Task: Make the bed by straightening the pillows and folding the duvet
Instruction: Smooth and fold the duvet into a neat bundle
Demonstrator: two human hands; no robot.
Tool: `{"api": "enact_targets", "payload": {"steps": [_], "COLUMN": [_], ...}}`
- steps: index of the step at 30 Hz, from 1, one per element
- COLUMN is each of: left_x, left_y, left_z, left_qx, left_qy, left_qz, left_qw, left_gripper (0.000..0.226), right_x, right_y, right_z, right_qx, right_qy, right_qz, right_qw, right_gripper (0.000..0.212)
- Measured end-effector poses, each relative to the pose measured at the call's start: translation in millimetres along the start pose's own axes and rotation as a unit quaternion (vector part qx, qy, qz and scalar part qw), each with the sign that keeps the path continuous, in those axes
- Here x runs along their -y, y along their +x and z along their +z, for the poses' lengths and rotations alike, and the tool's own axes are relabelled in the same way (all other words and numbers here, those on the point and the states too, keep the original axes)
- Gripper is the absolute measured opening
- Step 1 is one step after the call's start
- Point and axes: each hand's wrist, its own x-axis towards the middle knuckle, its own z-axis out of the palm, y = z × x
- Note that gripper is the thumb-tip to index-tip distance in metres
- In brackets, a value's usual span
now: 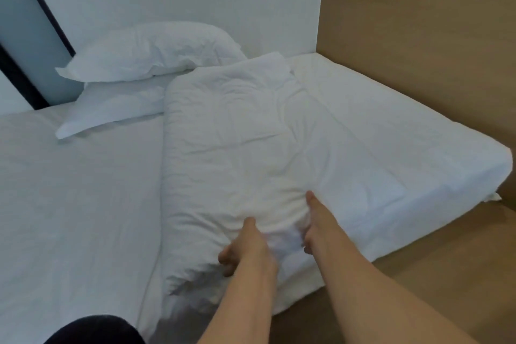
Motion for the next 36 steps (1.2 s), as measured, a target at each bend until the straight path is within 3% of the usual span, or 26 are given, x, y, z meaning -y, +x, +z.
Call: {"api": "enact_targets", "payload": {"steps": [1, 3, 5, 6, 7, 10, 12, 16, 18, 19, 20, 22, 24, 25, 26, 27, 29, 30, 31, 36], "left_x": [1.7, 8.6, 13.8, 16.3, 18.7, 25.7, 21.2, 21.5, 24.2, 26.5, 30.8, 38.4, 52.2, 57.2, 57.7, 51.3, 32.4, 26.5, 21.7, 16.6], "left_y": [0.6, -0.6, 1.7, 4.7, 6.6, 21.8, 20.3, 16.9, 9.7, 4.6, 1.1, -2.6, -3.3, 6.4, 15.4, 20.5, 29.5, 37.1, 43.5, 61.7], "left_z": [0.4, -0.4, -3.4, -2.6, -2.6, 1.9, 4.1, 3.7, -6.3, -13.2, -22.4, -46.4, -64.4, -68.8, -70.2, -69.9, -64.1, -62.0, -59.8, -44.1], "left_qx": [0.066, 0.156, 0.152, 0.148, 0.157, 0.138, 0.136, 0.159, 0.114, 0.074, 0.010, -0.082, -0.027, 0.000, 0.019, 0.023, -0.003, -0.005, -0.011, -0.020], "left_qy": [-0.028, -0.076, -0.138, -0.159, -0.173, -0.198, -0.198, -0.113, 0.046, 0.182, 0.332, 0.505, 0.533, 0.544, 0.573, 0.625, 0.719, 0.744, 0.755, 0.766], "left_qz": [-0.056, -0.145, -0.197, -0.191, -0.182, -0.173, -0.173, -0.143, -0.025, 0.083, 0.219, 0.499, 0.678, 0.710, 0.701, 0.657, 0.577, 0.553, 0.547, 0.537], "left_qw": [0.996, 0.974, 0.959, 0.957, 0.955, 0.955, 0.955, 0.970, 0.992, 0.977, 0.918, 0.699, 0.505, 0.447, 0.424, 0.422, 0.387, 0.375, 0.362, 0.353], "left_gripper": [0.069, 0.069, 0.095, 0.108, 0.118, 0.135, 0.139, 0.106, 0.082, 0.068, 0.053, 0.033, 0.031, 0.040, 0.055, 0.074, 0.104, 0.105, 0.102, 0.096], "right_x": [0.0, 11.1, 19.8, 20.9, 21.3, 19.7, 20.5, 15.7, 9.0, 4.3, 0.0, -9.0, -15.2, -16.2, -16.7, -17.5, -20.7, -21.9, -22.7, -20.1], "right_y": [-2.3, -46.8, -49.2, -55.3, -47.6, -36.8, -32.6, -22.4, -19.7, -21.0, -20.3, -25.0, -28.7, -22.4, -13.5, -4.0, 9.5, 13.7, 17.4, 35.8], "right_z": [-0.5, -1.4, 0.3, 2.5, 3.7, 0.9, 4.2, 5.1, 4.3, 2.5, 0.3, -11.3, -28.0, -36.2, -43.1, -48.7, -55.8, -57.3, -57.8, -38.0], "right_qx": [0.031, 0.084, 0.119, 0.122, 0.124, 0.089, 0.084, 0.067, 0.038, 0.001, -0.069, -0.216, -0.260, -0.233, -0.182, -0.111, -0.010, 0.002, -0.001, -0.039], "right_qy": [-0.008, -0.062, -0.113, -0.132, -0.129, -0.136, -0.146, -0.136, -0.136, -0.155, -0.203, -0.330, -0.416, -0.458, -0.508, -0.557, -0.648, -0.678, -0.693, -0.680], "right_qz": [0.010, 0.039, 0.010, 0.003, 0.009, 0.033, 0.041, -0.027, -0.074, -0.096, -0.137, -0.283, -0.500, -0.597, -0.666, -0.707, -0.709, -0.692, -0.681, -0.692], "right_qw": [0.999, 0.994, 0.986, 0.984, 0.984, 0.986, 0.985, 0.988, 0.987, 0.983, 0.967, 0.874, 0.714, 0.616, 0.515, 0.421, 0.279, 0.247, 0.238, 0.241], "right_gripper": [0.140, 0.098, 0.059, 0.050, 0.050, 0.086, 0.096, 0.083, 0.102, 0.118, 0.127, 0.121, 0.097, 0.085, 0.081, 0.084, 0.103, 0.110, 0.113, 0.093]}}
